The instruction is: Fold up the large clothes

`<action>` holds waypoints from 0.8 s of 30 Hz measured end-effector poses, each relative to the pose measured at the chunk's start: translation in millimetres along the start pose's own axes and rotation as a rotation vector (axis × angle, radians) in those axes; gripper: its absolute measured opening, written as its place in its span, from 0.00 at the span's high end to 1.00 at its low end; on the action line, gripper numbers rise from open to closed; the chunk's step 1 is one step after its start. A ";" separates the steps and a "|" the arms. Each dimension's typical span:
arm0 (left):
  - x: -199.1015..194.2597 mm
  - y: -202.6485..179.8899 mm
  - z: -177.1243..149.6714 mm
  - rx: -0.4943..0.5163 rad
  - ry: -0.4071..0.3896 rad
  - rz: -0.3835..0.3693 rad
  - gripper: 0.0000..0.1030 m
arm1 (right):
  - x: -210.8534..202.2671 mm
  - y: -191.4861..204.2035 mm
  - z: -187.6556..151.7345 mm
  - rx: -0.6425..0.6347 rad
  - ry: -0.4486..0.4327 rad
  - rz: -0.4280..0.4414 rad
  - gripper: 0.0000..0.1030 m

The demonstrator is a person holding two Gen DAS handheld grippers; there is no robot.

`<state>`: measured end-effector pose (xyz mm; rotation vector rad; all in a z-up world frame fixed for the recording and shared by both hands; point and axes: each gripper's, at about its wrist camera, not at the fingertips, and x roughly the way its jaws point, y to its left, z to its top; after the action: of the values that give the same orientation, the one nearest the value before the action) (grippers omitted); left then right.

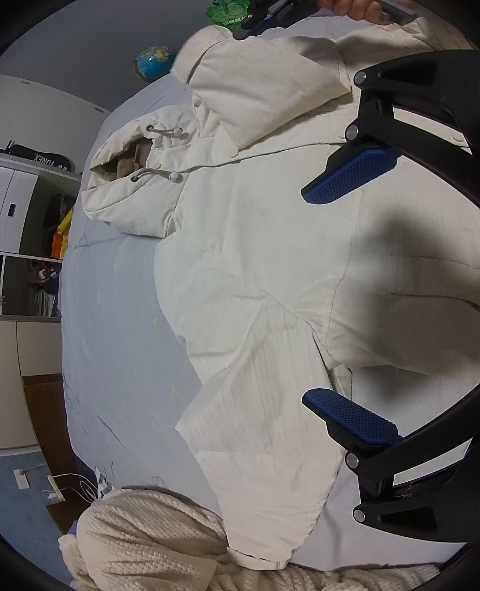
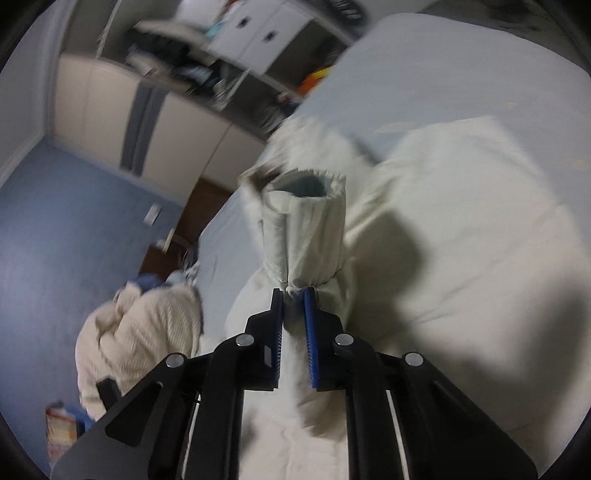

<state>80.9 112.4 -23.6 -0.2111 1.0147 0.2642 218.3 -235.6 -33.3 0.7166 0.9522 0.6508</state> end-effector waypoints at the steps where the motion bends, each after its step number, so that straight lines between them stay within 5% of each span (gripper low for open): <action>1: -0.5 1.2 0.0 -0.003 0.000 0.001 0.06 | 5.3 10.1 -4.5 -0.030 0.019 0.010 0.92; 9: -1.0 9.6 -0.9 -0.017 0.006 0.014 0.06 | 45.4 83.6 -43.9 -0.275 0.168 0.063 0.92; 17: 0.4 27.2 0.1 -0.077 0.016 0.025 0.06 | 101.3 114.9 -102.3 -0.480 0.385 0.013 0.91; 18: 0.6 29.3 0.2 -0.087 0.018 0.022 0.06 | 109.5 117.9 -111.0 -0.516 0.434 -0.006 0.87; 21: 2.4 33.7 1.6 -0.113 0.024 0.014 0.06 | 114.8 118.8 -120.0 -0.558 0.478 -0.014 0.52; 24: 4.7 36.1 1.2 -0.133 0.030 0.003 0.06 | 107.1 117.4 -116.6 -0.547 0.470 0.014 0.48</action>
<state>72.9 147.6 -28.8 -0.3345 1.0281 0.3323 140.5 -54.6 -39.4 0.0794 1.1263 1.0658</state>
